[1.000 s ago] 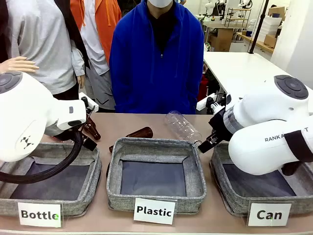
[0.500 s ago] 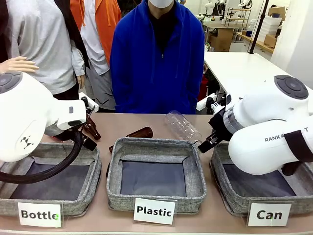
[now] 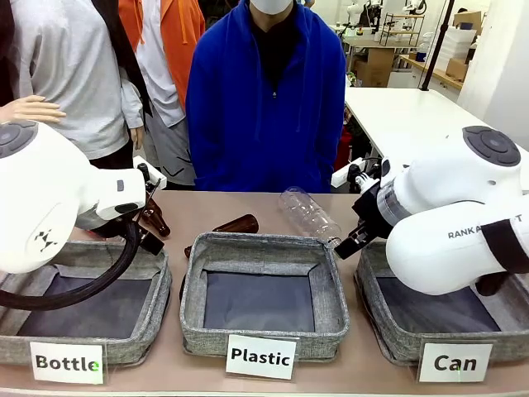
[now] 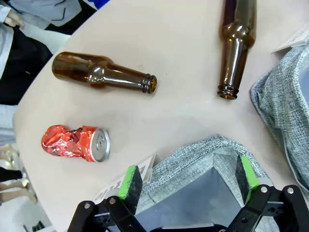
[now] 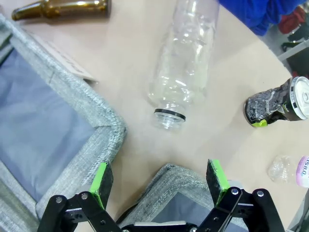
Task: Sort the can waste into the basket.
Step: Pick up the can waste from the table and place it in the right Fabric basket.
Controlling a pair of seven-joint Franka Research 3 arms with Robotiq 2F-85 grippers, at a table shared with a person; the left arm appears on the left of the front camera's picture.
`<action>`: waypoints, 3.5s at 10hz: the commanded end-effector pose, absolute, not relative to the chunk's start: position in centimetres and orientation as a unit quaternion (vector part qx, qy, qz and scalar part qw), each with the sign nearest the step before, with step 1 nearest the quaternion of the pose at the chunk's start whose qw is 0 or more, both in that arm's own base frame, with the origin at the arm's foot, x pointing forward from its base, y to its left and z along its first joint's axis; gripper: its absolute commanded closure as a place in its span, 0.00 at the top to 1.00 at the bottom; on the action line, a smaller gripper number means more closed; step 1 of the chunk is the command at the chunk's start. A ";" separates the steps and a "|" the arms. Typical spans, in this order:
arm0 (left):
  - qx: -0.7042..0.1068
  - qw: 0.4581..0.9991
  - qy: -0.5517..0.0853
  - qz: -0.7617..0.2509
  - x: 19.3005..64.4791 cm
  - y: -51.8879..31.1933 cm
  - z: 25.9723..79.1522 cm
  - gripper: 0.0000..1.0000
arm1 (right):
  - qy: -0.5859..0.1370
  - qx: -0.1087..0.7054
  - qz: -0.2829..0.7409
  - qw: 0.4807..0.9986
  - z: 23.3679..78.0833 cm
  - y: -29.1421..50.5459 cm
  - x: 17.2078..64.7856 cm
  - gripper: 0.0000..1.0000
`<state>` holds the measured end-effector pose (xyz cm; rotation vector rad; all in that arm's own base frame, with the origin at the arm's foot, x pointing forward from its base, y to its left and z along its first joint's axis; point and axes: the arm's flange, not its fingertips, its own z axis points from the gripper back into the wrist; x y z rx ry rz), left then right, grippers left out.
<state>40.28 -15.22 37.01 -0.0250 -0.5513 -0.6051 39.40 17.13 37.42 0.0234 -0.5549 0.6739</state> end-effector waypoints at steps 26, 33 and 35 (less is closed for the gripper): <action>-0.528 0.779 -0.258 0.219 19.8 27.2 39.8 1.00 | -0.276 0.195 -0.084 0.937 47.5 -7.2 33.3 1.00; -0.528 0.779 -0.258 0.219 19.8 27.2 39.8 1.00 | -0.246 0.135 -0.007 0.960 46.3 1.5 38.6 1.00; -0.528 0.779 -0.258 0.219 19.8 27.2 39.8 1.00 | -0.267 0.146 0.019 0.952 44.8 2.2 40.5 1.00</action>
